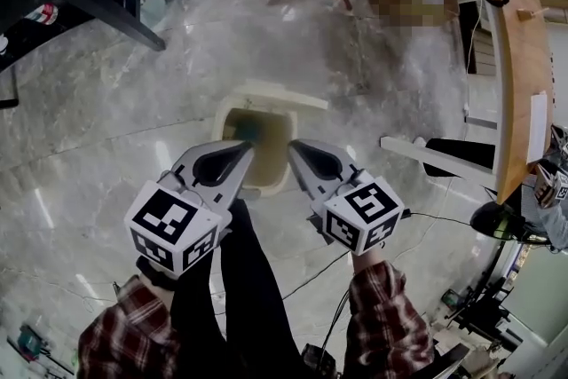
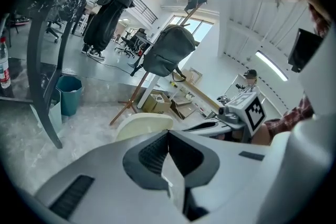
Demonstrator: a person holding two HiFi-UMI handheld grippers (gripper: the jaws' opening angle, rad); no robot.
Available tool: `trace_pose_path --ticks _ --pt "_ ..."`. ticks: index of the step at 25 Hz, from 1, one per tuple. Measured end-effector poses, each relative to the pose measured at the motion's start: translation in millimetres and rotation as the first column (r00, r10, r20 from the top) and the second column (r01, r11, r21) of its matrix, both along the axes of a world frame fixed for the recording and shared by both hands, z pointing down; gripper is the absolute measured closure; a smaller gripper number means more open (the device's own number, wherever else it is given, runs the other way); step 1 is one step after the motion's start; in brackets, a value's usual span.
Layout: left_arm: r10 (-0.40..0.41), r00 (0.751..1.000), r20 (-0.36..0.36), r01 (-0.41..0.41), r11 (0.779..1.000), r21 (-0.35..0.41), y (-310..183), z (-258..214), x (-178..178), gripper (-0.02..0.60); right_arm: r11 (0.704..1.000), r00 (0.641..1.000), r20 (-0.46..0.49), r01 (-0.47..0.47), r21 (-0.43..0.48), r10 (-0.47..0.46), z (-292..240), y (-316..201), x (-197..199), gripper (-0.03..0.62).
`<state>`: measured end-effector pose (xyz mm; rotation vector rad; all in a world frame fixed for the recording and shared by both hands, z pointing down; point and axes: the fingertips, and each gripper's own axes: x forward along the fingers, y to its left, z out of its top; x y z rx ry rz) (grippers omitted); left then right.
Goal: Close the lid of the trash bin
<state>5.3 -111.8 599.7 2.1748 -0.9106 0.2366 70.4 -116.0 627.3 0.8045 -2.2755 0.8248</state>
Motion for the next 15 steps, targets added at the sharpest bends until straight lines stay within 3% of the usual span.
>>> trace_pose_path --ticks 4,9,15 --pt "0.006 1.0 -0.008 -0.006 1.0 0.004 -11.1 2.9 3.6 0.569 0.998 0.999 0.019 0.049 -0.03 -0.048 -3.6 -21.6 1.6 0.58" --pt "0.015 1.0 -0.004 -0.015 1.0 -0.003 -15.7 5.6 6.7 0.569 0.992 0.991 -0.03 0.129 0.0 -0.129 -15.0 -47.9 6.5 0.579" --pt "0.006 1.0 -0.001 -0.006 1.0 -0.019 -14.5 7.8 1.5 0.569 0.975 0.972 -0.077 0.222 -0.023 -0.223 -10.3 -69.9 9.6 0.575"
